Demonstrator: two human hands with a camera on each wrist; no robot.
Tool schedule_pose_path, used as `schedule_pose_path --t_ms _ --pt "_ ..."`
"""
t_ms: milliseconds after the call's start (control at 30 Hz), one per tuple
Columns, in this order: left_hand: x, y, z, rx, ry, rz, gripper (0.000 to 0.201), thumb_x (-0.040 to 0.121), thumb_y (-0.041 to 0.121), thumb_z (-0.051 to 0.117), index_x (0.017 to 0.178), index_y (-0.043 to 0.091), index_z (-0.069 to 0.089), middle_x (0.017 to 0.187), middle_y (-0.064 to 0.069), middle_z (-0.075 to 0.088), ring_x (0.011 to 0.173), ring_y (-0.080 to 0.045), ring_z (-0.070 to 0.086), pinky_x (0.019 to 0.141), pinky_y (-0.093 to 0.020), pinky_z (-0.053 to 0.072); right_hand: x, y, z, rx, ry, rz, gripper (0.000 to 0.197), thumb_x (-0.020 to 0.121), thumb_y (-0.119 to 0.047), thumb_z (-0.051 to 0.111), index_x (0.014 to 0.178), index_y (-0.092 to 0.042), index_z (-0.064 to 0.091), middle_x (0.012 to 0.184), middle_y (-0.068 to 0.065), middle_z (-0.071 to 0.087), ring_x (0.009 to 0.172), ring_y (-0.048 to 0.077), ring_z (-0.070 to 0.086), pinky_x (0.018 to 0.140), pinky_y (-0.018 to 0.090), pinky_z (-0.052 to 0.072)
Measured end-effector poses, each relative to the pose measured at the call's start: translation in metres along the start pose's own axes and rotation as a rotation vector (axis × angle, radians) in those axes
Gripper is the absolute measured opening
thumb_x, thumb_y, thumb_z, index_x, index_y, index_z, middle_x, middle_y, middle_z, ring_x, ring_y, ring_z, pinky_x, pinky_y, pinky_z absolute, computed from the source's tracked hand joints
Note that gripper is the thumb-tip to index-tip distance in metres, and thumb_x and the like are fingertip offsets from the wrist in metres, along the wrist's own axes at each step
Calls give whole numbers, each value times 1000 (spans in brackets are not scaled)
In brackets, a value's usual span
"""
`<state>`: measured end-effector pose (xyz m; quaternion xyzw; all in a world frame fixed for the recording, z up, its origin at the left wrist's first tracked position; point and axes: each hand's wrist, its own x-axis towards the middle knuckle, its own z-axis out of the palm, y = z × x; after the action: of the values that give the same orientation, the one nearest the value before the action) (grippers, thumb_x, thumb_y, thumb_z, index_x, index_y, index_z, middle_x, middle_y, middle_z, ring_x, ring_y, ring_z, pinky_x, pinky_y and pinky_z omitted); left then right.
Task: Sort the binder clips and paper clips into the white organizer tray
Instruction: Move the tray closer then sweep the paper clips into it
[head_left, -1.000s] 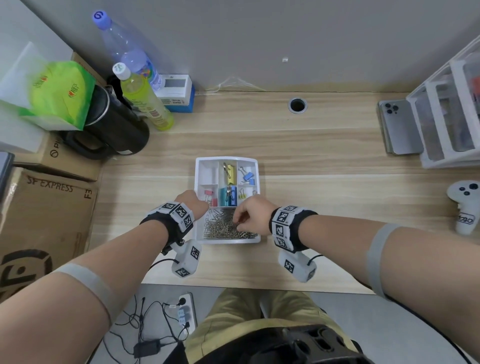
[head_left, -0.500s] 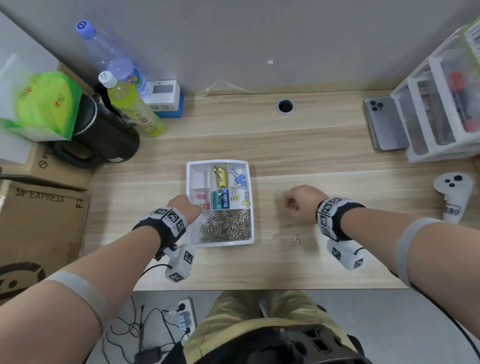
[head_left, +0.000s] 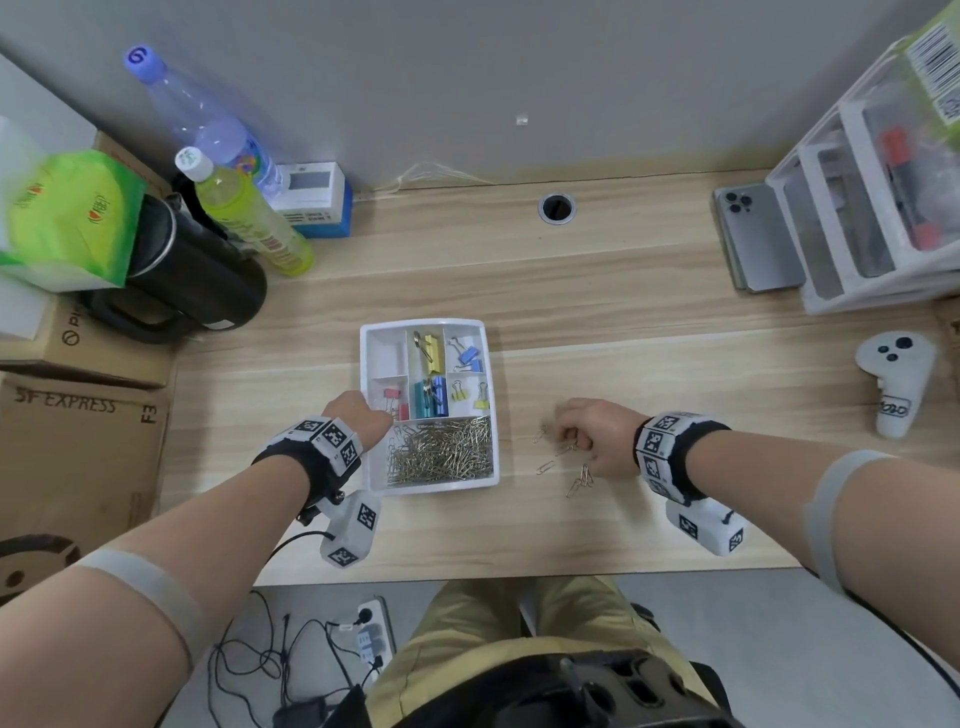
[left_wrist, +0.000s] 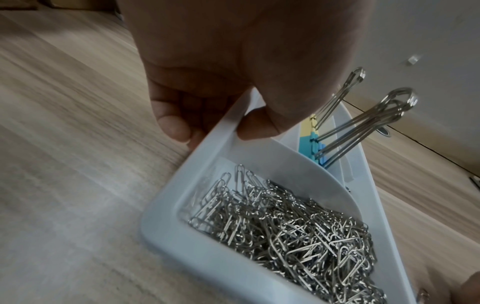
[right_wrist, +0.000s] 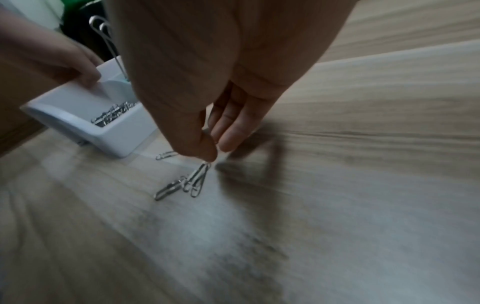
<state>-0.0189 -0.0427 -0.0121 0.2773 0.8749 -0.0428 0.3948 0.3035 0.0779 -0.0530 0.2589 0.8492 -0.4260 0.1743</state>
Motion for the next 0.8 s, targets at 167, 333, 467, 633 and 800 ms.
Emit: schedule_pose_path --t_ms 167,333,467,633,800 --pt "0 0 0 10 -1 -11 13 87 17 52 78 9 47 75 -9 53 63 -24 56 54 -27 43 -1 1 -12 -6 121 36 35 68 -10 71 100 -21 63 87 -15 48 76 4 49 69 17 42" --pt "-1 1 1 12 2 -6 11 88 16 51 88 5 49 73 -7 52 59 -22 53 49 -25 41 -6 5 -14 -132 64 4 30 77 -6 63 103 -17 68 96 -10 54 95 15 56 76 19 36" --pt "0 -1 1 16 -3 -3 12 86 15 51 84 4 48 69 -6 48 57 -21 50 50 -24 39 -3 3 -7 -160 73 12 16 81 -10 63 91 -17 73 98 -4 66 91 18 61 73 20 38" --pt "1 -1 1 14 0 -3 18 87 15 51 72 9 43 67 -6 46 55 -21 48 49 -24 38 2 6 -12 -149 112 78 16 81 -9 61 87 -17 73 95 -4 68 90 18 61 74 20 37" --pt "2 -1 2 14 3 -5 17 87 15 51 74 9 44 69 -5 47 57 -21 48 49 -24 38 15 -3 -10 -133 138 66 19 81 -7 59 88 -17 74 96 -3 69 91 18 62 76 21 40"
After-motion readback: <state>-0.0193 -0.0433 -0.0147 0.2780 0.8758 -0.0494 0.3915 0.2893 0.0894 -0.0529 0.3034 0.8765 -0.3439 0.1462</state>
